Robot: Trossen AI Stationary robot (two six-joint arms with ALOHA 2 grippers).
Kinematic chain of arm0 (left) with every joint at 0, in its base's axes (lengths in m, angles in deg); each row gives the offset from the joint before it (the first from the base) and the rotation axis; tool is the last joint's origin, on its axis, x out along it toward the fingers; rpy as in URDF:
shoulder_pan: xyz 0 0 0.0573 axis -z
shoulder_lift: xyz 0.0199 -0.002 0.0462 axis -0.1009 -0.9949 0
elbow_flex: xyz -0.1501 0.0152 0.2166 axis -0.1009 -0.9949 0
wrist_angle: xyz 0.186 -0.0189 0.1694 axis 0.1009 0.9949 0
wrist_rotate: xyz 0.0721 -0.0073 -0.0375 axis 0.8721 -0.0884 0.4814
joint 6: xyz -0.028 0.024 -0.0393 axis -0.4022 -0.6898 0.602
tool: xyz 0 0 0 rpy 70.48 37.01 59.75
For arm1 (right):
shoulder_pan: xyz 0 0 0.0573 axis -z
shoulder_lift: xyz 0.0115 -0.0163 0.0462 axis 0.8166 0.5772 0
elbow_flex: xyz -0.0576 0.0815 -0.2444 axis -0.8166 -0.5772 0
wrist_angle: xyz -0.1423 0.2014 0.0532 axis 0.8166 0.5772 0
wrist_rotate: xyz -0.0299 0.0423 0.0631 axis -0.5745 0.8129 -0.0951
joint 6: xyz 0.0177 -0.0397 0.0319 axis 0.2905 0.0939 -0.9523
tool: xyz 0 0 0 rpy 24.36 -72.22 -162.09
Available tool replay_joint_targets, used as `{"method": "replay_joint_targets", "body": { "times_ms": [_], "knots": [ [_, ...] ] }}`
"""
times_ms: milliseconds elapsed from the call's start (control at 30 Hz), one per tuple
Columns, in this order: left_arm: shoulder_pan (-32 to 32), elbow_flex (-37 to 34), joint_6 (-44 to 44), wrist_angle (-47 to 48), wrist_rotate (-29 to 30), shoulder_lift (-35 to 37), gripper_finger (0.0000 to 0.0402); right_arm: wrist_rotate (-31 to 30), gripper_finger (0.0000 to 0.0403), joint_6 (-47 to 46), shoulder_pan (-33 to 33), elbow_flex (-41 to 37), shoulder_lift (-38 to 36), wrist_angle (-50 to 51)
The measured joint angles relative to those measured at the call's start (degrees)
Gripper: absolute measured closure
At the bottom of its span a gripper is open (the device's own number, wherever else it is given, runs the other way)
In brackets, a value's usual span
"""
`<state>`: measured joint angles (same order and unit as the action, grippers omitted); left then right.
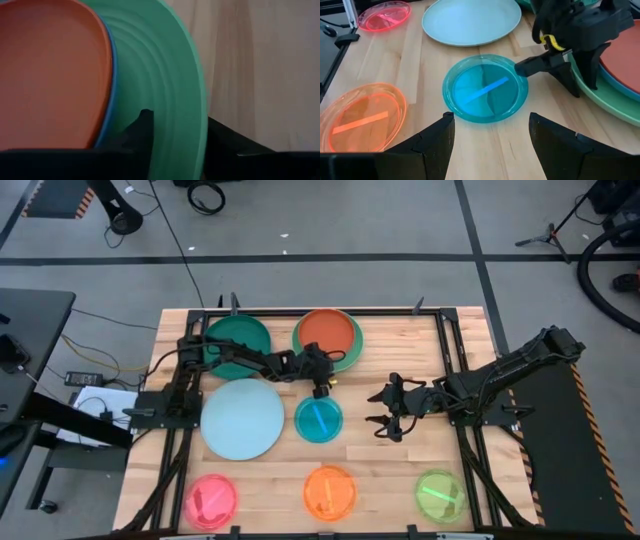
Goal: Stack plastic plates
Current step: Stack the stacked plates on top of the dark green plate
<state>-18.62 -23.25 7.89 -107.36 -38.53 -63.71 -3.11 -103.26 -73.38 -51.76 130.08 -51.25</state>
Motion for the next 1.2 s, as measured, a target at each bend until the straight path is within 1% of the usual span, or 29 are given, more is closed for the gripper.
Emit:
{"method": "replay_joint_targets", "body": {
  "times_ms": [100, 200, 233, 367, 433, 533, 667, 867, 900, 1067, 1133, 1200],
  "knots": [
    [0.50, 0.00, -0.01, 0.10, 1.19, -0.02, 0.0311, 0.04, 0.0144, -0.33, 0.00, 0.00, 0.00, 0.00],
    [1.55, 0.06, -0.42, 0.27, 4.64, -0.05, 0.0365, 0.45, 0.0144, -1.38, -0.01, 0.00, 0.00, 0.02],
    [2.06, 0.07, -0.58, 0.37, 6.00, -0.04, 0.0373, 0.85, 0.0144, -1.59, -0.03, 0.00, 0.00, 0.02],
    [5.11, -0.19, -0.82, 2.93, 13.53, 1.39, 0.0378, 1.70, 0.0144, -1.87, -0.04, 0.01, 0.00, 0.11],
    [6.44, -0.38, -0.81, 5.74, 16.01, 3.56, 0.0381, 1.70, 0.0144, -1.86, -0.04, 0.01, -0.06, 0.36],
    [7.65, -0.33, 0.46, 10.07, 17.79, 8.03, 0.0383, 1.70, 0.0144, -1.88, -0.04, 0.02, -0.07, 0.41],
    [7.52, -0.33, 3.70, 19.09, 19.48, 14.07, 0.0383, 1.70, 0.0144, -2.75, 0.00, 0.02, -0.07, 0.24],
    [7.16, -0.33, 6.35, 30.72, 32.33, 20.97, 0.0383, 1.68, 0.0144, -5.30, 0.00, 0.02, -0.07, 0.24],
    [7.16, -0.33, 6.37, 31.10, 33.28, 21.70, 0.0383, 1.68, 0.0144, -5.70, 0.00, 0.02, -0.07, 0.22],
    [7.24, -0.30, 7.23, 32.25, 33.60, 24.07, 0.0383, 1.66, 0.0144, -6.45, 0.11, 0.02, -0.09, -0.07],
    [6.93, -0.24, 8.99, 34.76, 35.13, 24.11, 0.0383, 1.66, 0.0144, -7.27, 0.11, 0.02, -0.09, -0.09],
    [6.19, -0.70, 11.83, 38.43, 37.85, 24.11, 0.0383, 1.70, 0.0144, -8.20, 0.11, 0.02, -0.09, -0.06]
  ]
}}
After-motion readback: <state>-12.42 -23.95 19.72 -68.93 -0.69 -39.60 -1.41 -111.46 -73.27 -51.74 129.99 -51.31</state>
